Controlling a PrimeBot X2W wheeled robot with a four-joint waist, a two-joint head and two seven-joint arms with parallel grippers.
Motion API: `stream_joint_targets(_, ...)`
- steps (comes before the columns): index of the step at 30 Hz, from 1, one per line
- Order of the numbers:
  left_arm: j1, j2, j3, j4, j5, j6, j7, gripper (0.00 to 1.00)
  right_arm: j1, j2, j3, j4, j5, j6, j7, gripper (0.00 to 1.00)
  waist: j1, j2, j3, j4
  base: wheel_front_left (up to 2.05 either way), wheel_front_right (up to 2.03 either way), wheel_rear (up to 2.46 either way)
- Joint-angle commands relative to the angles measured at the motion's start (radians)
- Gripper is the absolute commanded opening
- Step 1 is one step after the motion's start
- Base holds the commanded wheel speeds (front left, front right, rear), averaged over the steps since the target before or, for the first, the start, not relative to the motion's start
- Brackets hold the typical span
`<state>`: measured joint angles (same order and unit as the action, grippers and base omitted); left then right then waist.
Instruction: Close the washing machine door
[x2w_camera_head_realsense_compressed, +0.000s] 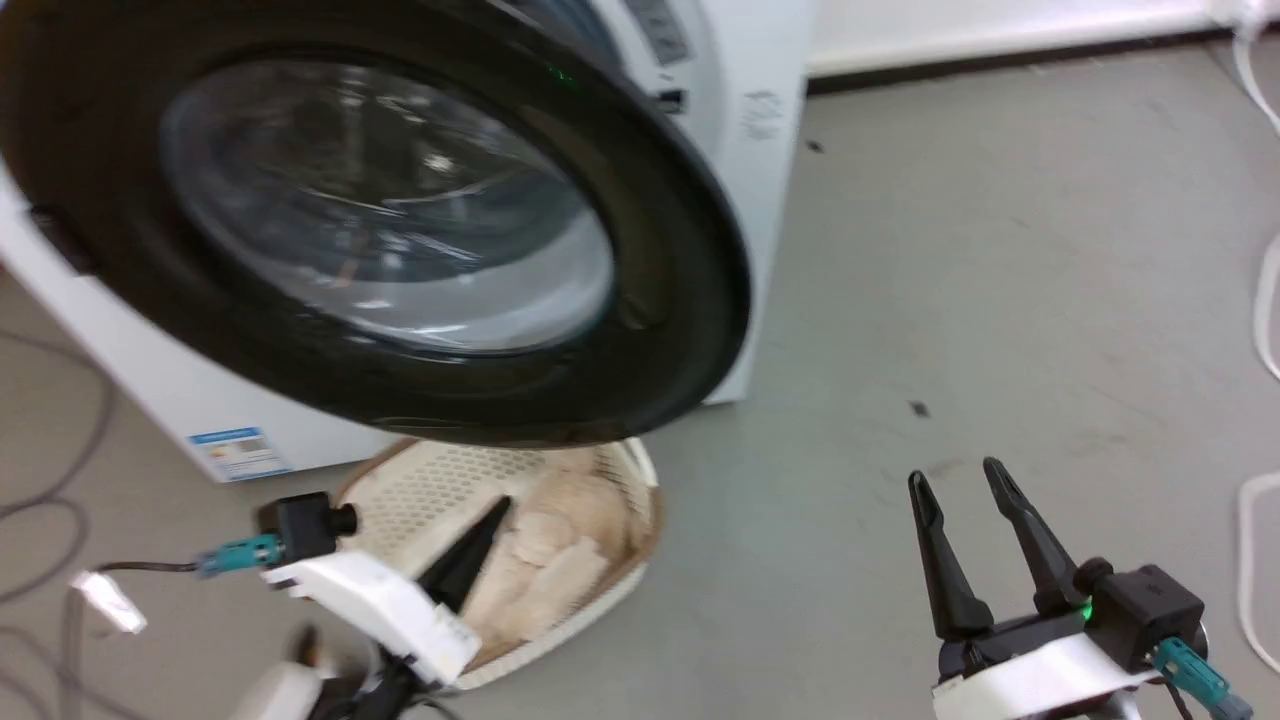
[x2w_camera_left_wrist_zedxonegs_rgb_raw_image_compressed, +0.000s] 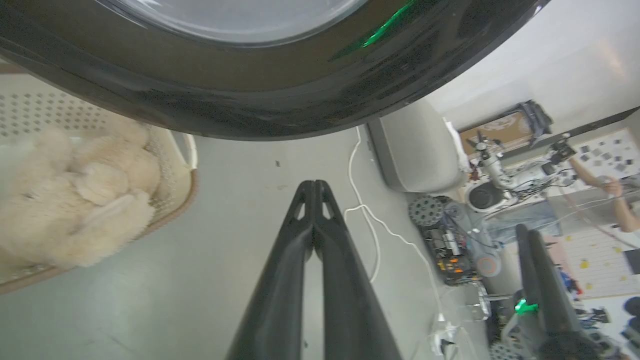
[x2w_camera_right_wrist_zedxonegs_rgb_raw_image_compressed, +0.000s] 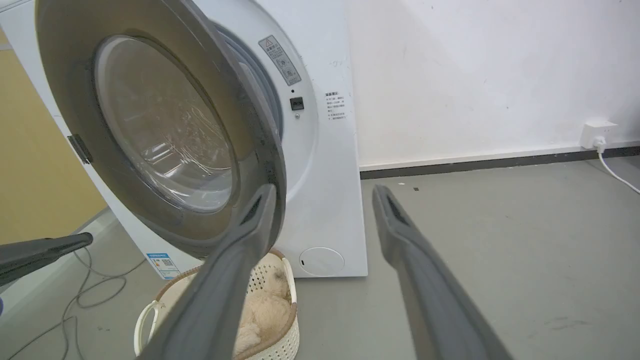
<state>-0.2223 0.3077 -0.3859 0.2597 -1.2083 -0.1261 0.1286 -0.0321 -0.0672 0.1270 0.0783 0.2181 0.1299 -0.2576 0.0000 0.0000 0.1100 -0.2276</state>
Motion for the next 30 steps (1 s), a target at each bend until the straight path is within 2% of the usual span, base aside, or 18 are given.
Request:
stream_joint_targets(1, 0.005, 0.021, -0.004, -0.010, 0.037, -0.004, -0.023, 0.00, 0.011, -0.006, 0.000, 0.000, -0.004, 0.001, -0.004, 1.00, 0.0000, 0.0000, -0.038, 0.049, 0.00, 0.00, 0.00)
stream_joint_targets(4, 0.012, 0.085, -0.019, -0.032, 0.201, 0.002, -0.152, 0.00, 0.020, -0.015, -0.001, -0.001, -0.004, 0.001, -0.004, 1.00, 0.0000, 0.0000, -0.054, 0.089, 0.00, 0.00, 0.00)
stream_joint_targets(5, 0.014, 0.114, -0.017, -0.043, 0.303, 0.031, -0.244, 0.00, 0.025, -0.021, -0.001, -0.002, -0.003, 0.001, -0.004, 1.00, 0.0000, 0.0000, -0.064, 0.115, 0.00, 0.00, 0.00)
stream_joint_targets(7, 0.020, 0.125, -0.008, -0.062, 0.382, 0.071, -0.326, 0.00, 0.030, -0.026, 0.001, -0.001, -0.003, 0.001, -0.004, 1.00, 0.0000, 0.0000, -0.075, 0.139, 0.00, 0.00, 0.00)
stream_joint_targets(10, 0.050, 0.117, 0.031, -0.100, 0.452, 0.133, -0.377, 0.00, 0.037, -0.031, 0.005, -0.003, -0.003, 0.001, -0.004, 1.00, 0.0000, 0.0000, -0.086, 0.170, 0.00, 0.00, 0.00)
stream_joint_targets(14, 0.113, 0.081, 0.097, -0.183, 0.568, 0.190, -0.389, 0.00, 0.044, -0.033, 0.009, 0.002, -0.003, 0.001, -0.004, 1.00, 0.0000, 0.0000, -0.096, 0.200, 0.00, 0.00, 0.00)
stream_joint_targets(18, 0.182, 0.026, 0.160, -0.253, 0.666, 0.211, -0.390, 0.00, 0.043, -0.032, 0.017, 0.003, -0.005, 0.001, -0.004, 1.00, 0.0000, 0.0000, -0.098, 0.213, 0.00, 0.00, 0.00)
stream_joint_targets(19, 0.204, 0.008, 0.172, -0.267, 0.695, 0.214, -0.390, 0.42, 0.043, -0.033, 0.018, 0.003, -0.005, 0.001, -0.004, 1.00, 0.0000, 0.0000, -0.099, 0.216, 0.00, 0.00, 0.00)
stream_joint_targets(20, 0.227, -0.010, 0.179, -0.274, 0.719, 0.214, -0.390, 1.00, 0.043, -0.033, 0.020, 0.003, -0.004, 0.001, -0.004, 1.00, 0.0000, 0.0000, -0.100, 0.219, 0.00, 0.00, 0.00)
stream_joint_targets(24, 0.283, -0.065, 0.201, -0.274, 0.783, 0.189, -0.390, 1.00, 0.045, -0.031, 0.021, 0.003, 0.014, 0.001, -0.004, 1.00, 0.0000, 0.0000, -0.099, 0.228, 0.00, 0.00, 0.00)
stream_joint_targets(30, 0.286, -0.101, 0.211, -0.237, 0.856, 0.139, -0.390, 1.00, 0.045, -0.029, 0.026, 0.011, 0.011, 0.001, -0.004, 1.00, 0.0000, 0.0000, -0.091, 0.239, 0.00, 0.00, 0.00)
